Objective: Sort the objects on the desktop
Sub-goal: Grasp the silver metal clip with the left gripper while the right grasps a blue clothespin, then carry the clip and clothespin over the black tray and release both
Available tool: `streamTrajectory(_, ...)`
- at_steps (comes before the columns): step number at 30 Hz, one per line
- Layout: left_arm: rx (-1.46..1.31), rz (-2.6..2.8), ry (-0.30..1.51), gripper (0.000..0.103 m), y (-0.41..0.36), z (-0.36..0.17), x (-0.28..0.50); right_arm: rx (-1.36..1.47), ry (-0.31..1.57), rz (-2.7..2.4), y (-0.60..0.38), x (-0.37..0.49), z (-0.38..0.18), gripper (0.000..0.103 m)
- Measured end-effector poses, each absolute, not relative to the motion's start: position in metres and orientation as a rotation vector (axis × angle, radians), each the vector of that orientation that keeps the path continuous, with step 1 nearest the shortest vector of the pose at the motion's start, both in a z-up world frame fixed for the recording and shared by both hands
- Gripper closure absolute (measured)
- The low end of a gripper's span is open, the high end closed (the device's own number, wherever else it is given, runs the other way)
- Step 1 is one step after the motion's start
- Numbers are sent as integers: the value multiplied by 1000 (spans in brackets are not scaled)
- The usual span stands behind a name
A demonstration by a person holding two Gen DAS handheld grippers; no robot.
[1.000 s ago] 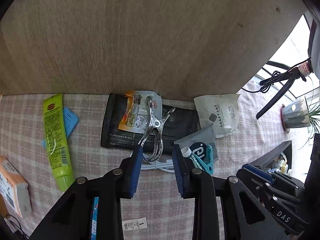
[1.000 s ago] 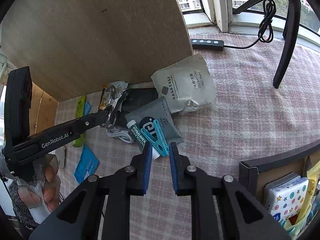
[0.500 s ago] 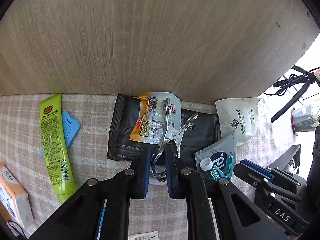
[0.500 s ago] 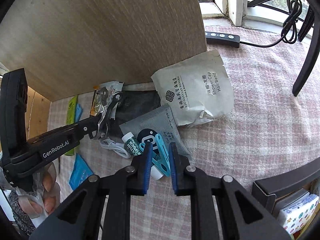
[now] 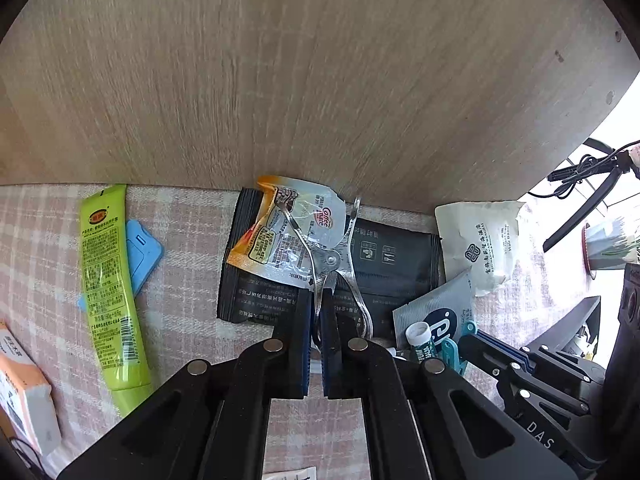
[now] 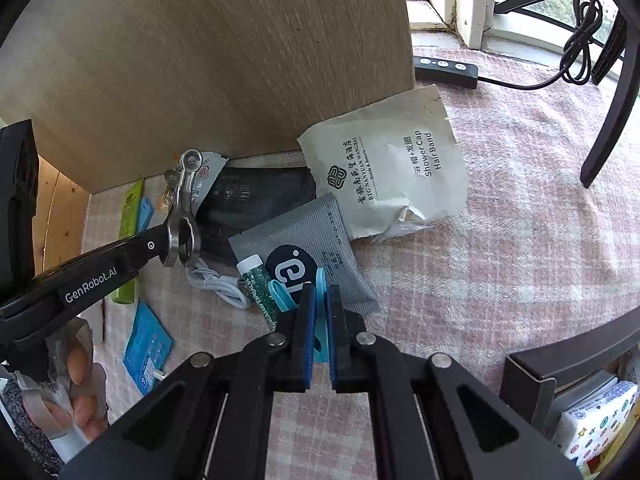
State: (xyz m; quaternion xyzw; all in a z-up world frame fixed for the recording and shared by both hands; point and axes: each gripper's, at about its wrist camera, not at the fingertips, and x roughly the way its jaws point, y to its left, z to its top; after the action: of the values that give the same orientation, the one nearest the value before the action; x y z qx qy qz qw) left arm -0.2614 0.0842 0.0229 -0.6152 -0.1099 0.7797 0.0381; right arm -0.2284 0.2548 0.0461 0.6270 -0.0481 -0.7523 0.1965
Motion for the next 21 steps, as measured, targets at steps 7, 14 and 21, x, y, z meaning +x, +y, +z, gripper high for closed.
streamTrajectory(7,-1849,2412,-340,100,93,36,-240,1722,-186,-2125,277,-217,70,98)
streamTrajectory(14,-1773,2405,-339,100,98,64,-207,1681,-255,-2166,313,-188,98,97)
streamTrajectory(21,-1688,2351,-255,100,146,89,-195,1662,-307,-2253,378,-158,118,98)
